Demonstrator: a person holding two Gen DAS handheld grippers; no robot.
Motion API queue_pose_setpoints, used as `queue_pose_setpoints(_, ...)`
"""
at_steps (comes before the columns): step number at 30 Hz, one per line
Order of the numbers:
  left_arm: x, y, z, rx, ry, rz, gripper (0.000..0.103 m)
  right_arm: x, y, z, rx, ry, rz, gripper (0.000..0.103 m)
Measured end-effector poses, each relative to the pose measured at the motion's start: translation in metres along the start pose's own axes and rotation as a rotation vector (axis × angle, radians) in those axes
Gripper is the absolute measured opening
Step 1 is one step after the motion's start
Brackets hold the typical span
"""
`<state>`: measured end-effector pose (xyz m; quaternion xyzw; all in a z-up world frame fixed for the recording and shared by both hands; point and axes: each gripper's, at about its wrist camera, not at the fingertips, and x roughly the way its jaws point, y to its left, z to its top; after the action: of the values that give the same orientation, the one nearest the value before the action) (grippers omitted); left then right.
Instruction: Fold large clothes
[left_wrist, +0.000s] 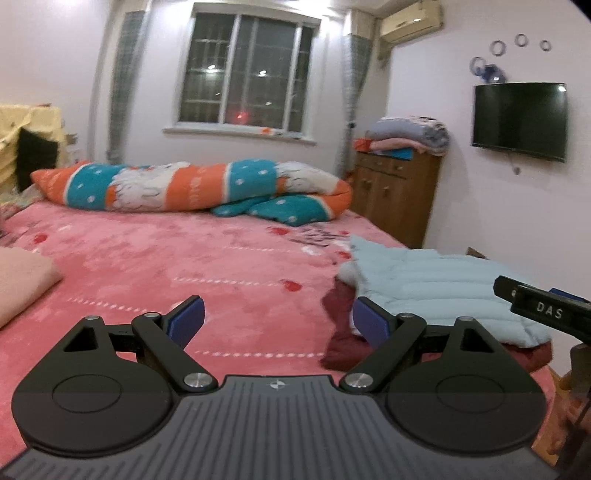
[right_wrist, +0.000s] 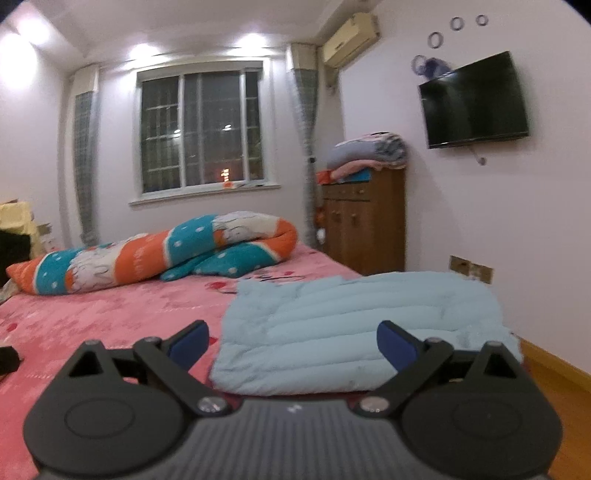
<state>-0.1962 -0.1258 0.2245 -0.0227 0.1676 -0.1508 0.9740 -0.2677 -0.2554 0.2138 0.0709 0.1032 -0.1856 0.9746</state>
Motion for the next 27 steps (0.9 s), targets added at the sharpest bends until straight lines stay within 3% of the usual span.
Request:
queue_pose_setpoints(14, -0.007, -0.043, -0.009, 0.086, -0.013, -0.134, 0.103, -0.02, -0.055, 0.0, 0.069, -0.049, -0.146, 0.099)
queue_pose_setpoints(27, -0.011, -0.057, -0.019, 0.175, -0.03, -0.195, 0.103, -0.026, -0.073, -0.003, 0.09, -0.068, -0.186, 0.102)
